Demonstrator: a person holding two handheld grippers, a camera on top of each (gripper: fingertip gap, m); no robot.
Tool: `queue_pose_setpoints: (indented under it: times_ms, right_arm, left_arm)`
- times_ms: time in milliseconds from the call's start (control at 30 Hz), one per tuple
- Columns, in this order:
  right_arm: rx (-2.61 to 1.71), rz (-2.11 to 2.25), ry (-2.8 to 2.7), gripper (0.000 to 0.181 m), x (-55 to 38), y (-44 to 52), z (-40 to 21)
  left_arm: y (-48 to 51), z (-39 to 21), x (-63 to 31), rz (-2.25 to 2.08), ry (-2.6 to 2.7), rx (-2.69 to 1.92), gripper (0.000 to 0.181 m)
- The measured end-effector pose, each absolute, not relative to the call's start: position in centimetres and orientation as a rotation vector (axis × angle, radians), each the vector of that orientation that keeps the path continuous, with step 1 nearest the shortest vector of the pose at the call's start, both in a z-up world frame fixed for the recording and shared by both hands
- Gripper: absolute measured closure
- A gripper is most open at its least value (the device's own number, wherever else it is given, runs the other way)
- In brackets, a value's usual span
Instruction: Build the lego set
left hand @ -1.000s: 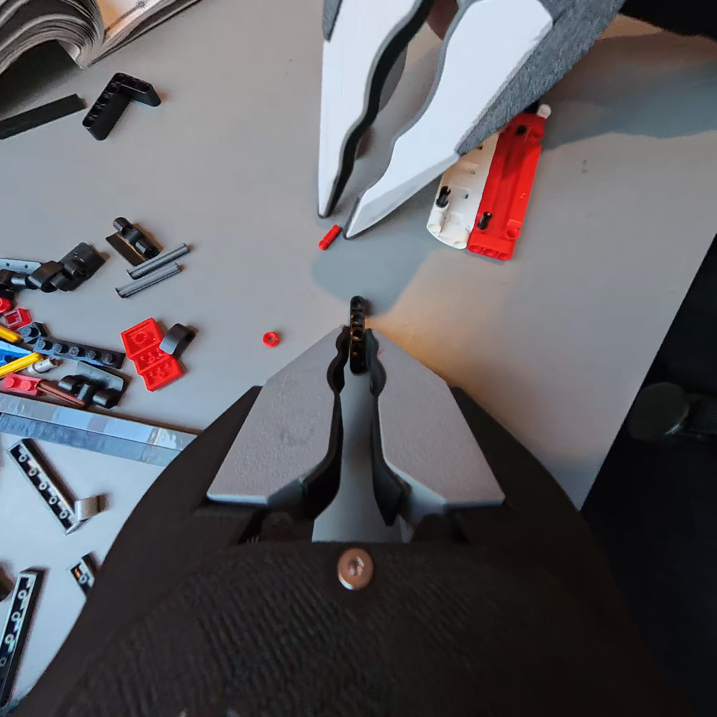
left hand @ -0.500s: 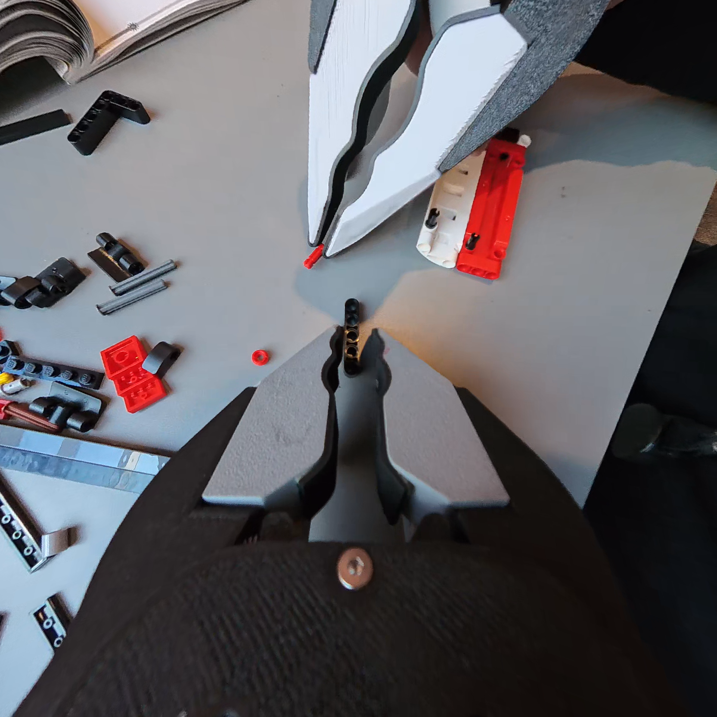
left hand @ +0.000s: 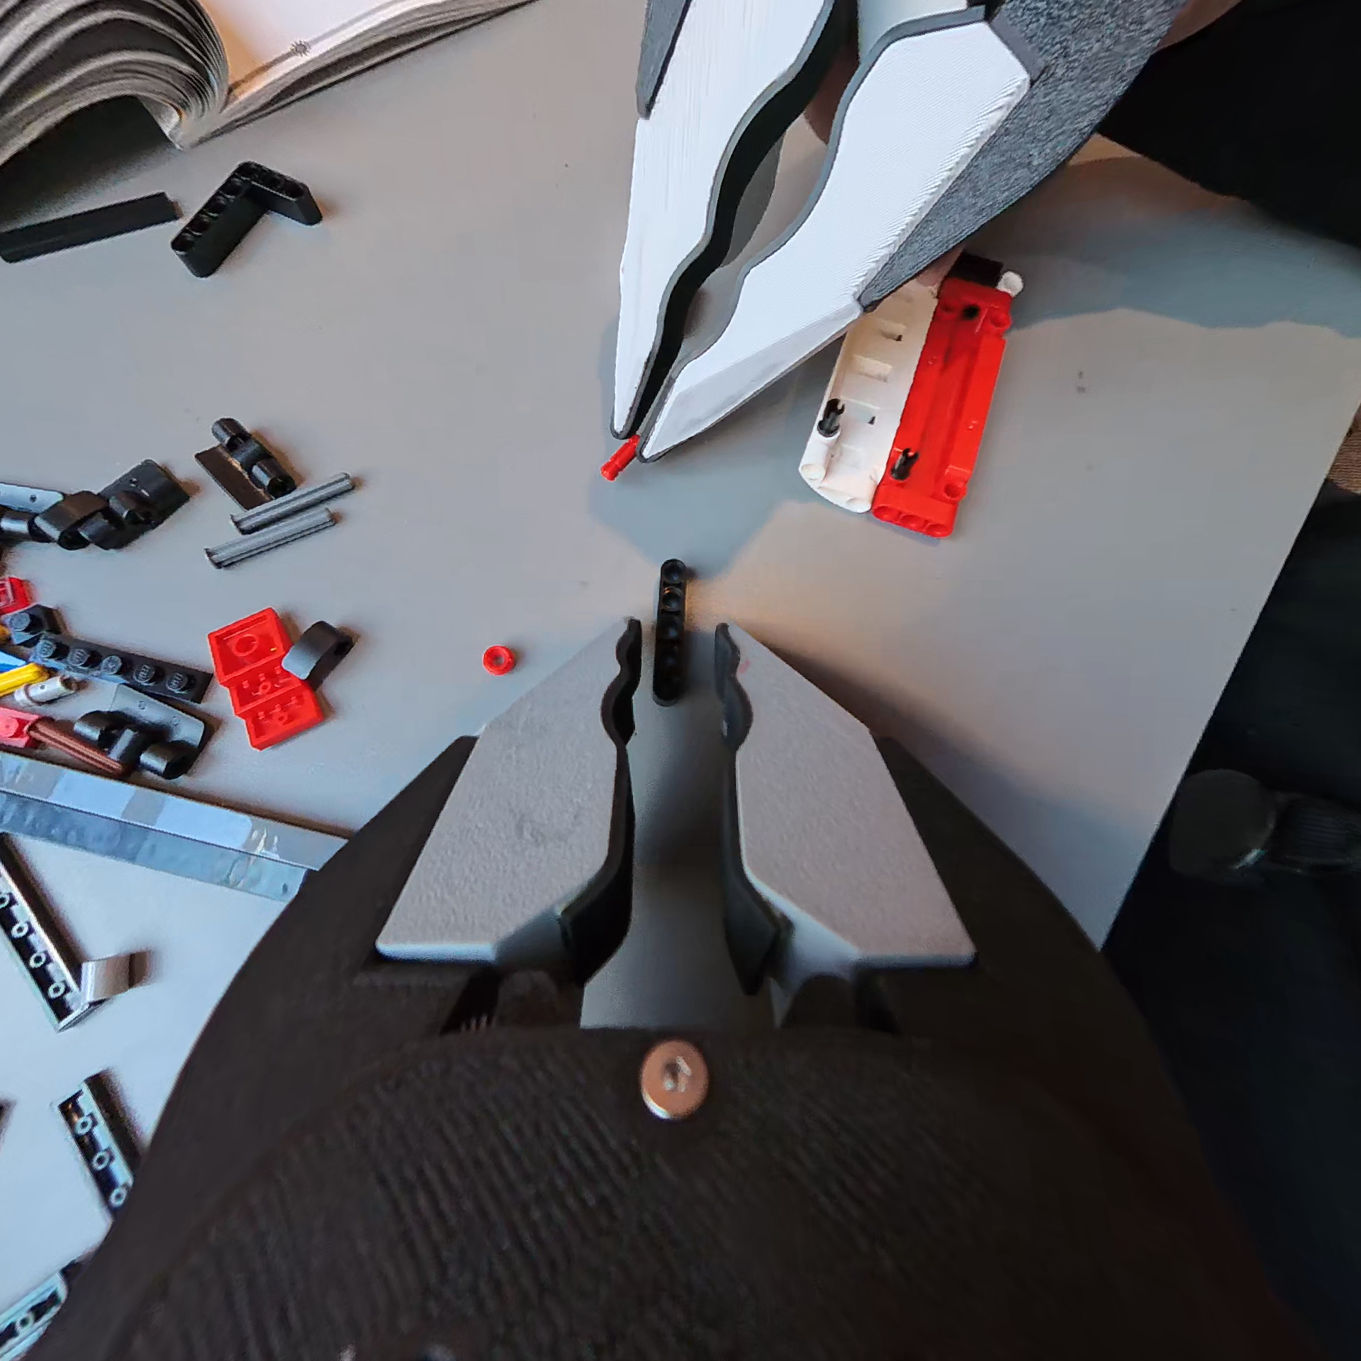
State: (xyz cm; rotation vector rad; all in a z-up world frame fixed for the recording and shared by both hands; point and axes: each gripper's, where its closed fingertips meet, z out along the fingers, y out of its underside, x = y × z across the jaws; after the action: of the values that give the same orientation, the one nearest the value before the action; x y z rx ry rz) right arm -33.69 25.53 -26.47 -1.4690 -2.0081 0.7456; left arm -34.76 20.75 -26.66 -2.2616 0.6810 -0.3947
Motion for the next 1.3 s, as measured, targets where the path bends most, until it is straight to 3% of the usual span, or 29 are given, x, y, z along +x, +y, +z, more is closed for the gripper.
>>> queue_pose_setpoints:
  times_ms: [1300]
  right_arm:
    - [-1.440,0.829,-1.978,0.177,-35.1,25.6,-25.5]
  left_arm:
    - [21.8,-24.1,-36.6,-0.344,0.528,-2.101,0.160]
